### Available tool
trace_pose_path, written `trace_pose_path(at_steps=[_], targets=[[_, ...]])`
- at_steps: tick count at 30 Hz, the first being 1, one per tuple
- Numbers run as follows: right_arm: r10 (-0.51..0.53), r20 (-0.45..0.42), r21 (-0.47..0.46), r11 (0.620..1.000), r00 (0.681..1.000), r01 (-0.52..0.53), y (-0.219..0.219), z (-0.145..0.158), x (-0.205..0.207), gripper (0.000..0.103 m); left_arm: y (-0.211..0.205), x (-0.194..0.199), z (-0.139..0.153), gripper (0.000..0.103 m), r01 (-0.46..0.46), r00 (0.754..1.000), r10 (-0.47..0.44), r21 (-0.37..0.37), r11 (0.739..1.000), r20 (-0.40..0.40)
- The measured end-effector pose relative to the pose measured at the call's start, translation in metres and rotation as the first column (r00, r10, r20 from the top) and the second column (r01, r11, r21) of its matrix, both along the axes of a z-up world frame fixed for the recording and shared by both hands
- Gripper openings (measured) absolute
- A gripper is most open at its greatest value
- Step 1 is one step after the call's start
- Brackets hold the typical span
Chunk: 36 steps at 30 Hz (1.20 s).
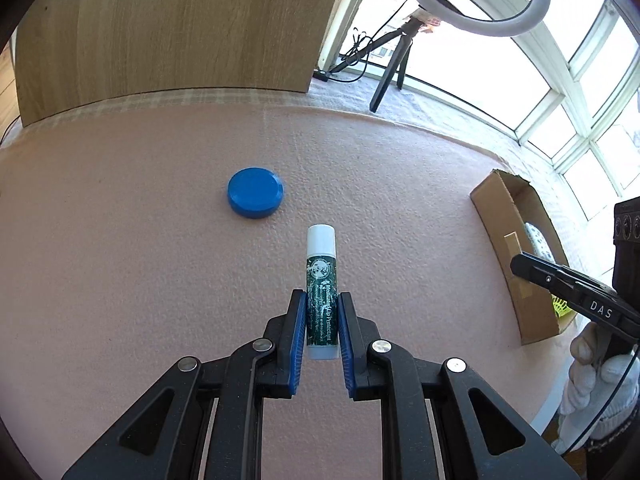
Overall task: Organize objects
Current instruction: 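Carry the clothespin and glue stick into the box and open both tools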
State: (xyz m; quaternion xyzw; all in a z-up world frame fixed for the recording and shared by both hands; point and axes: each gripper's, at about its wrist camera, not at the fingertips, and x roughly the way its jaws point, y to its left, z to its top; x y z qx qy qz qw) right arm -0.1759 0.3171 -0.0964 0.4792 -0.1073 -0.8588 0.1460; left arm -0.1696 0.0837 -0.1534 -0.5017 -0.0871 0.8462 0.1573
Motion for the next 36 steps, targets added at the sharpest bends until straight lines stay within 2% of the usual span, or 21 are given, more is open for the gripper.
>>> trace_pose_path(at_steps=[10,19,27,36], targets=[[-0.158,-0.067,0.039,0.986,0.985,0.161,0.073,0.027,0.048,0.011,0.093,0.014,0.027,0.016,0.165,0.985,-0.164,0.027,0.986,-0.055],[-0.282,-0.068,0.066,0.956,0.957,0.286,0.14,0.028,0.082,0.011,0.182,0.032,0.037,0.017,0.321,0.945,-0.318,0.038,0.946,-0.079],[-0.317,-0.069,0.081,0.943,0.946,0.323,0.168,0.024,0.099,0.011,0.254,0.039,0.036,0.017,0.416,0.907,-0.412,0.032,0.909,-0.091],[-0.336,-0.061,0.075,0.937,0.94,0.34,0.191,0.019,0.101,0.011,0.3,0.04,0.027,0.017,0.464,0.883,-0.462,0.001,0.886,-0.086]])
